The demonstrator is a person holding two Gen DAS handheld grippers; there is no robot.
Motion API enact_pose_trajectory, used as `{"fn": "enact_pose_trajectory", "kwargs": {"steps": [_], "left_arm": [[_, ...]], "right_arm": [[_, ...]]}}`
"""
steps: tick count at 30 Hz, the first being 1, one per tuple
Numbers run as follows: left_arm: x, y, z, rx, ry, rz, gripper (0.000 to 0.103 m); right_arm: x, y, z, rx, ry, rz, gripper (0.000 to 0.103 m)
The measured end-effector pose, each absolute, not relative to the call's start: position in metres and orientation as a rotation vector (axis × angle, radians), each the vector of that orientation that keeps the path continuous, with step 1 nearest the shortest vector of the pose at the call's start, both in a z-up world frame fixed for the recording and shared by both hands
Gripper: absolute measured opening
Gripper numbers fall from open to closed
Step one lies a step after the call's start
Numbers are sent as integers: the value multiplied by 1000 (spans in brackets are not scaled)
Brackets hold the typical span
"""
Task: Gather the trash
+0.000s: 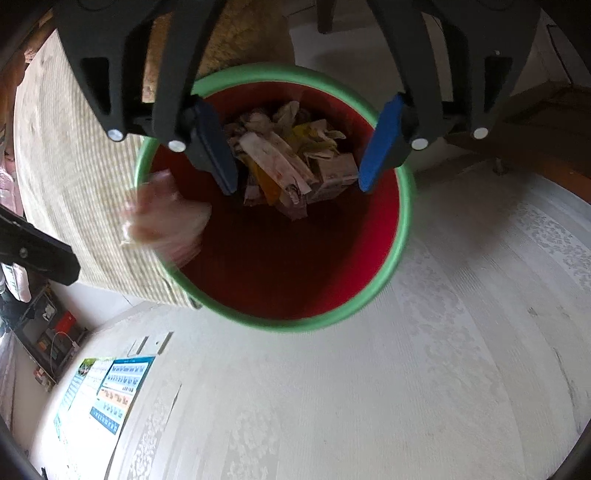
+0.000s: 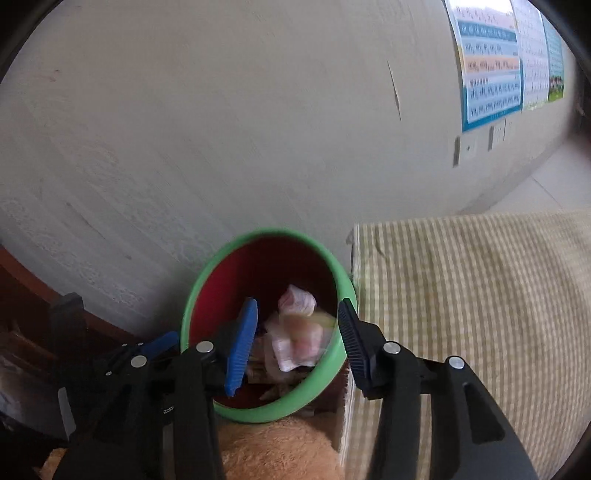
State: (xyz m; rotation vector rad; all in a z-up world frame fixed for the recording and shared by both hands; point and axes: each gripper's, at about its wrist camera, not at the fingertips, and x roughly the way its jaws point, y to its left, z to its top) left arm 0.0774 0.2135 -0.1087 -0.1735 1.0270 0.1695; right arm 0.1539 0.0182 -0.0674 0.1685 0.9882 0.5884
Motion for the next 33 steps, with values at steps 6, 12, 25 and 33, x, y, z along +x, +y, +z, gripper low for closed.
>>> {"fn": "enact_pose_trajectory", "kwargs": {"steps": [6, 12, 25, 33], "left_arm": [[69, 197, -83, -168, 951, 141, 79], [51, 148, -38, -132, 730, 41, 98], [29, 29, 32, -53, 475, -2, 98], [20, -6, 35, 10, 472, -18, 98]], "right_arm": [[121, -25, -38, 232, 868, 532, 52], [64, -84, -13, 108, 639, 403, 82], [-8, -192, -33, 65, 380, 125, 97], [-17, -239, -41, 231, 415, 43, 97]]}}
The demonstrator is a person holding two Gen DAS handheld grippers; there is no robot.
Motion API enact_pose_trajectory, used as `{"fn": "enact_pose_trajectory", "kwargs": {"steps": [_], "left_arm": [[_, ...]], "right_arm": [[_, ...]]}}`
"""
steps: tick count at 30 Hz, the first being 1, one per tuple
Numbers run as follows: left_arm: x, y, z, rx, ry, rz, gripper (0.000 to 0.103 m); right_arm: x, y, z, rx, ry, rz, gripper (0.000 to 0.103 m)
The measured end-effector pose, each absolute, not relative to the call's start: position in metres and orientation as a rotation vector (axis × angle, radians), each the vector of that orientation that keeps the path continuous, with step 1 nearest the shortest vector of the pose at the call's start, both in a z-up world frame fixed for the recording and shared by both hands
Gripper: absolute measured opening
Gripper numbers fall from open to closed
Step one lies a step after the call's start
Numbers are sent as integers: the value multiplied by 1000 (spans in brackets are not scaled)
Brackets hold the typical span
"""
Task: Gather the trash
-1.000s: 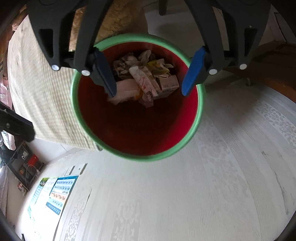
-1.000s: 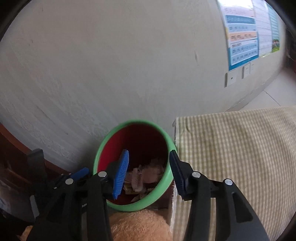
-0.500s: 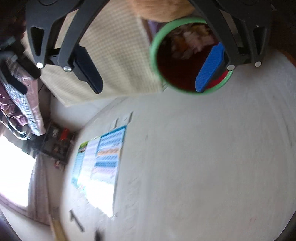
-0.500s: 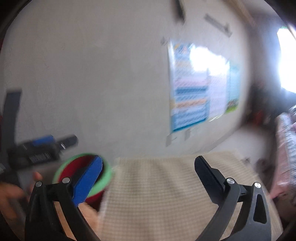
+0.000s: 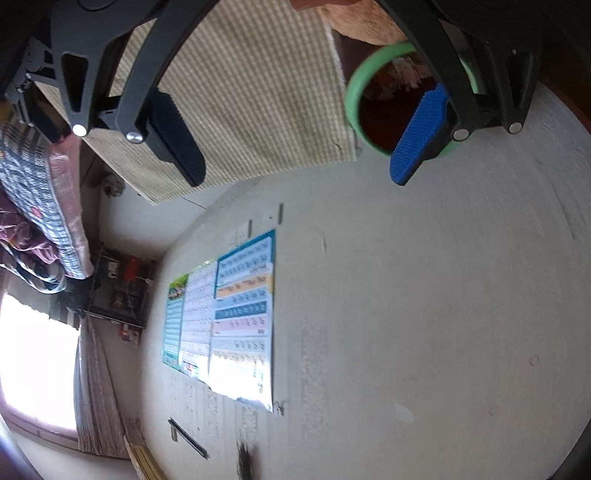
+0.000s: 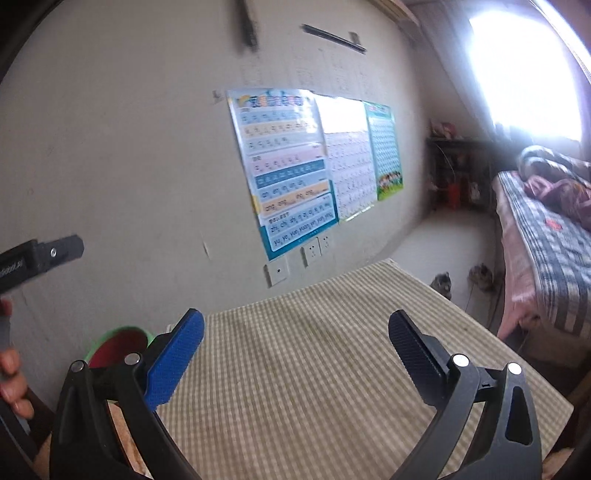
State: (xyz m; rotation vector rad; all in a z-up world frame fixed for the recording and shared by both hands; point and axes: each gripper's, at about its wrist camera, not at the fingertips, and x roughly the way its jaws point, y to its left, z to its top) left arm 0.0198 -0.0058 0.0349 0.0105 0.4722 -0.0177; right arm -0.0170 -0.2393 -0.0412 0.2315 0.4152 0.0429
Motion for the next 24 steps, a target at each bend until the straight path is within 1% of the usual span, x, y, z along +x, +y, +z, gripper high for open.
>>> {"fn": "enact_pose_trajectory", "kwargs": {"steps": [8, 24], "left_arm": [[22, -17, 32, 26, 505, -38, 98], [24, -6, 27, -7, 527, -30, 98]], "right_arm": [[-20, -242, -41, 239, 423, 29, 97], [-14, -242, -53, 235, 471, 20, 97]]}}
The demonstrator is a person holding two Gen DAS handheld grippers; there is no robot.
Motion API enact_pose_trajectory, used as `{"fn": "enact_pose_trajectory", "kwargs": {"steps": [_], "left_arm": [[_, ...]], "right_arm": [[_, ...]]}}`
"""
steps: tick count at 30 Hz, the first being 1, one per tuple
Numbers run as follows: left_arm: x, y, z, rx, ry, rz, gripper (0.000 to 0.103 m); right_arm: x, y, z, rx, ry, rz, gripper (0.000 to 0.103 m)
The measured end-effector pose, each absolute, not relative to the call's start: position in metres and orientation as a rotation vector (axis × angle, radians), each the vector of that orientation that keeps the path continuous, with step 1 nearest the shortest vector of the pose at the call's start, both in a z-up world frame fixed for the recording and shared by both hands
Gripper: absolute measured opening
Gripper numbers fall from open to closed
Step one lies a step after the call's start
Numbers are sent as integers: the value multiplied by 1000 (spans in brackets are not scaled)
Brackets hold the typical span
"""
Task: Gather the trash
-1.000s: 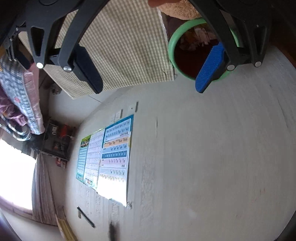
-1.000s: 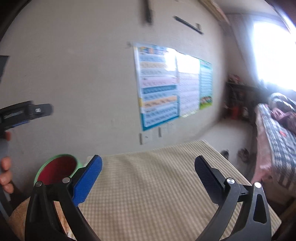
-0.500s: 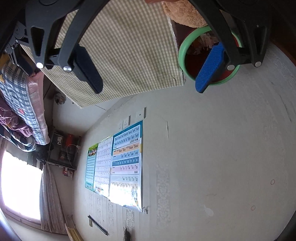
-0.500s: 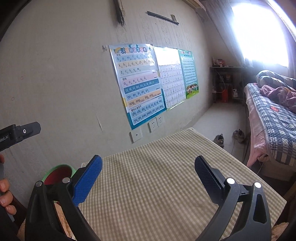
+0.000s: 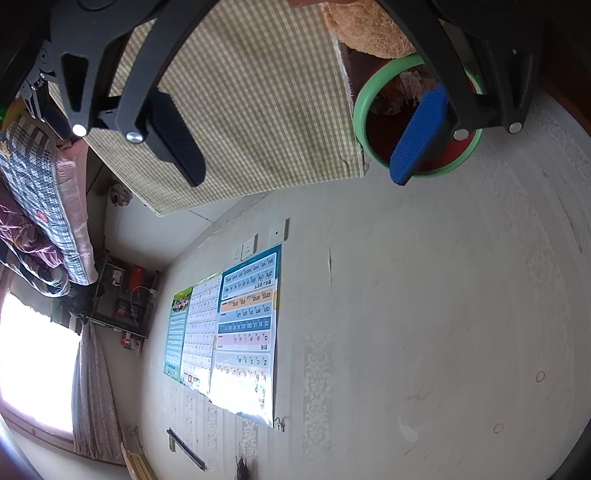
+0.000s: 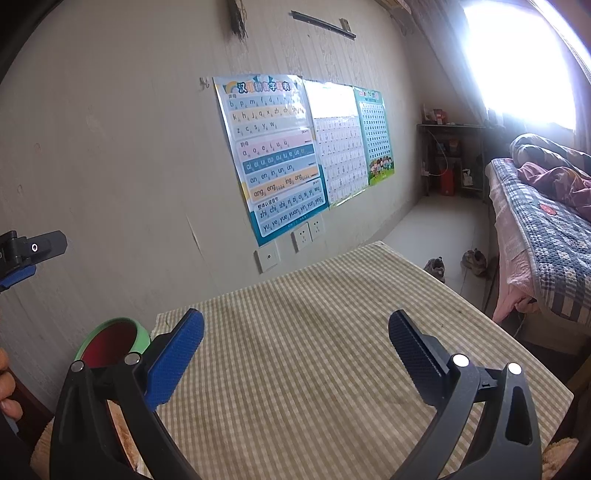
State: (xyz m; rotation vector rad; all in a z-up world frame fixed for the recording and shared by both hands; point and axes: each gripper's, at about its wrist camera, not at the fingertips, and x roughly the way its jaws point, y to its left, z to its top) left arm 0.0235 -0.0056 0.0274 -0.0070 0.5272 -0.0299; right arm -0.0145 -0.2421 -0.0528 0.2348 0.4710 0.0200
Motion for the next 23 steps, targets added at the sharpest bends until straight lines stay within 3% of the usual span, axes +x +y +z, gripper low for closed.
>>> {"fn": "enact_pose_trajectory", "kwargs": {"steps": [11, 15, 23], "left_arm": [[24, -4, 25, -15, 541, -39, 98], [24, 6, 17, -63, 528, -73, 98], [47, 48, -65, -66, 813, -97, 98]], "right_arm": [[-11, -245, -60, 245, 497, 9, 97], [0, -250, -75, 218, 586, -32, 97], [48, -311, -150, 245, 785, -323, 97]]}}
